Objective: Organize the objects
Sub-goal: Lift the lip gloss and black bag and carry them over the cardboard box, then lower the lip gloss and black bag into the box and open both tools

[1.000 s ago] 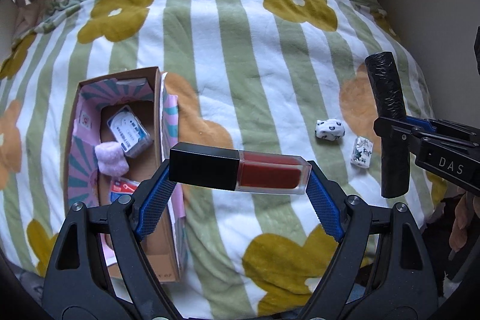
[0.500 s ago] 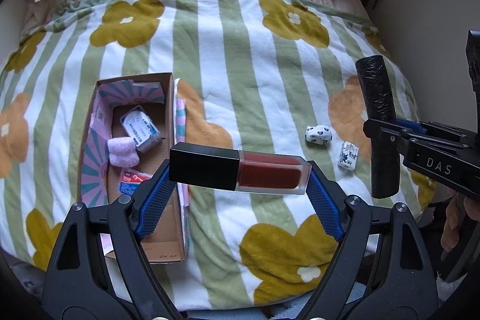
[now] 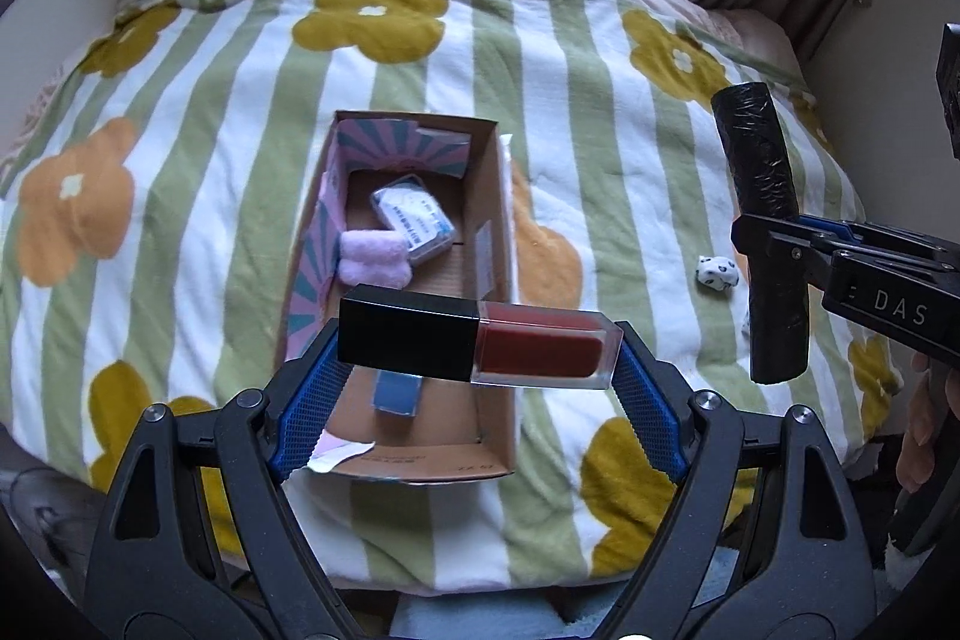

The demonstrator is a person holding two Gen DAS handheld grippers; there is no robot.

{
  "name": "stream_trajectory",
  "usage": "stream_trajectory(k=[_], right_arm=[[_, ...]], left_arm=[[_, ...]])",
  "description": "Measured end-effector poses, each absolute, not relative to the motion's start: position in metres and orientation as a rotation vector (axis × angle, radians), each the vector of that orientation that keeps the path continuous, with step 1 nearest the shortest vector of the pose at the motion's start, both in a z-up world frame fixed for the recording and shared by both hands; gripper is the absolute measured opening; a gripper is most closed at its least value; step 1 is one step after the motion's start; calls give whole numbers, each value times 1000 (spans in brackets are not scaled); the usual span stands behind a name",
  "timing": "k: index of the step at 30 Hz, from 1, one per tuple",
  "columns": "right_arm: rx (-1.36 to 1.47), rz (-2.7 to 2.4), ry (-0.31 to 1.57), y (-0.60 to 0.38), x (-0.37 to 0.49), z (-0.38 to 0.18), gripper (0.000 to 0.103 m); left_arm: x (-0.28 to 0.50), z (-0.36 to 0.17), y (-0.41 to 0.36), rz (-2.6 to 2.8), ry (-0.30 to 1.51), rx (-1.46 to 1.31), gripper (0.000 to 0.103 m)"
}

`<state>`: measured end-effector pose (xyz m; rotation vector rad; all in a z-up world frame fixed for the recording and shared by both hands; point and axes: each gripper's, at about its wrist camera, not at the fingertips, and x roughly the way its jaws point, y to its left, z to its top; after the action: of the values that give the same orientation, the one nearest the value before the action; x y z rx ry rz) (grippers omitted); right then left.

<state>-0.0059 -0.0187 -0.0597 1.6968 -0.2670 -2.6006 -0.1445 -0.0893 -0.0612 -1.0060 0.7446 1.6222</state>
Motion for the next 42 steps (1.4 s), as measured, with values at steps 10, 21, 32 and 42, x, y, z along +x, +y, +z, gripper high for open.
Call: stream_trajectory(k=[10,21,32,42], right_arm=[[1711,-2487,-209,-90,-46,-87,28],[1824,-2419,-238,-122,-92,-145,28],[1939,-2396,-312,-119,-131,-205,28],[1936,-2384,-365,-115,-136,-212,30]], left_arm=[[-207,-92,-121,1673,780,-1089,83],[-235,-144,-113,1573,881,-1126,83],[-220,-186,-81,1385,1054,-1001,83],[-207,-197,-71,1273,1118,-914,84]])
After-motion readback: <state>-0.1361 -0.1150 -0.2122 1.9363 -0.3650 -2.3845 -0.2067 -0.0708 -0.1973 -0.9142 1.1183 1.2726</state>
